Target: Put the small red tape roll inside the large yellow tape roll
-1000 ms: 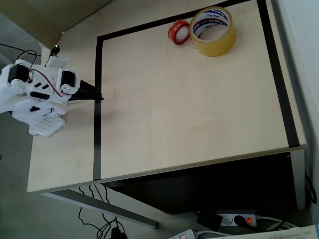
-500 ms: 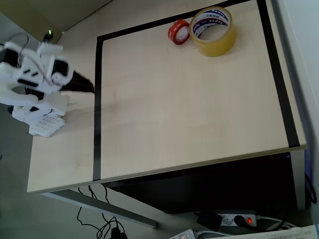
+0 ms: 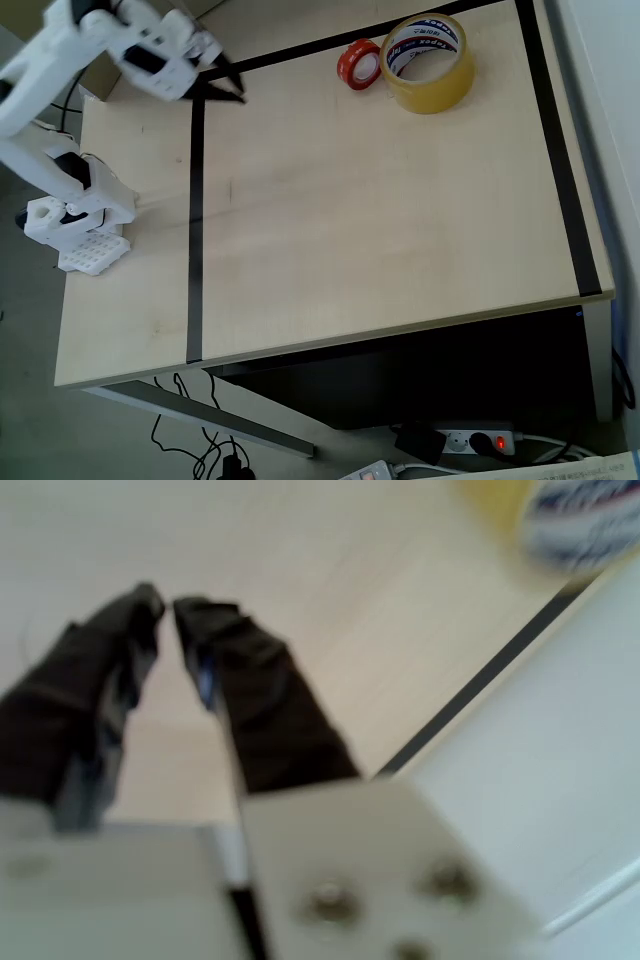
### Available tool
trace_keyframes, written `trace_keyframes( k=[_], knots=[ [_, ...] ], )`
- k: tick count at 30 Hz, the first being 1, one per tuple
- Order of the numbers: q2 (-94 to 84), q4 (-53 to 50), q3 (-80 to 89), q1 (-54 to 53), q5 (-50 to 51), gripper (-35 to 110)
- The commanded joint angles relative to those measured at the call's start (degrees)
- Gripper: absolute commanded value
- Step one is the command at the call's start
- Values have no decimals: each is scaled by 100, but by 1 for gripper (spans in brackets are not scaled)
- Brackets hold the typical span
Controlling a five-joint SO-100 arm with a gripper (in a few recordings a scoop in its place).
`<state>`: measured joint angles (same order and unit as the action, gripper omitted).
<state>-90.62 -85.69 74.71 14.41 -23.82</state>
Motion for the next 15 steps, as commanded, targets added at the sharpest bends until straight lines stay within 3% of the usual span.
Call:
trace_keyframes(
  k=[1, 7, 13, 15],
  knots=[
    [826, -97, -1573, 193, -343, 0],
    [2268, -97, -3234, 396, -554, 0],
    [4816, -905, -7295, 536, -589, 0],
    [5142, -835, -7620, 633, -650, 0]
  ],
)
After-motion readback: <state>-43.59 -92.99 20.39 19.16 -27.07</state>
